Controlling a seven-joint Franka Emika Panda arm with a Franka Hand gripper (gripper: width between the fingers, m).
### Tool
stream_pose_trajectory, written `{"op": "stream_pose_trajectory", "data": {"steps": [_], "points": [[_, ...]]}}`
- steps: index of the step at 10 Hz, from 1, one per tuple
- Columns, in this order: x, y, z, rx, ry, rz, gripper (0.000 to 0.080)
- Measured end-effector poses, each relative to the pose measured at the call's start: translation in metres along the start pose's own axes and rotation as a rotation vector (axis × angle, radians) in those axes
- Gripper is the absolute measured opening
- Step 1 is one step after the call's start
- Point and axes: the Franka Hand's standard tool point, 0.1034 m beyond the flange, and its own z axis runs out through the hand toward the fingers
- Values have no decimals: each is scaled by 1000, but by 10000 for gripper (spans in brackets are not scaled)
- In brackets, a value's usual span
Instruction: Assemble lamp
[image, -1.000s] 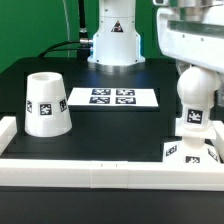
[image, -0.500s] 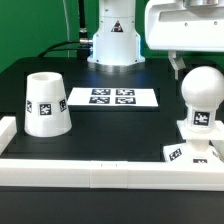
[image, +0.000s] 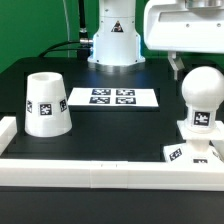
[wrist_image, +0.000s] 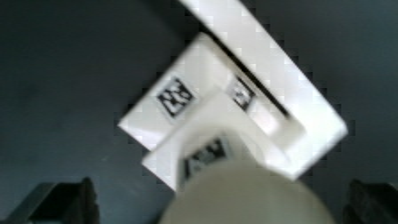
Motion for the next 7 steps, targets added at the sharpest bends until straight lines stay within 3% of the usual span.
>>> {"op": "stream_pose_trajectory", "data": {"steps": [1,2,3,4,7], "points": [[-2,6,-5,-24,-12,-196,699],[1,19,-6,-26,-27,-352,699],[5,41,-6,-37,-57,-438,699],[8,52,-5,-43,-65,-427,699],[6,49,-4,-43,-64,-424,699]]}}
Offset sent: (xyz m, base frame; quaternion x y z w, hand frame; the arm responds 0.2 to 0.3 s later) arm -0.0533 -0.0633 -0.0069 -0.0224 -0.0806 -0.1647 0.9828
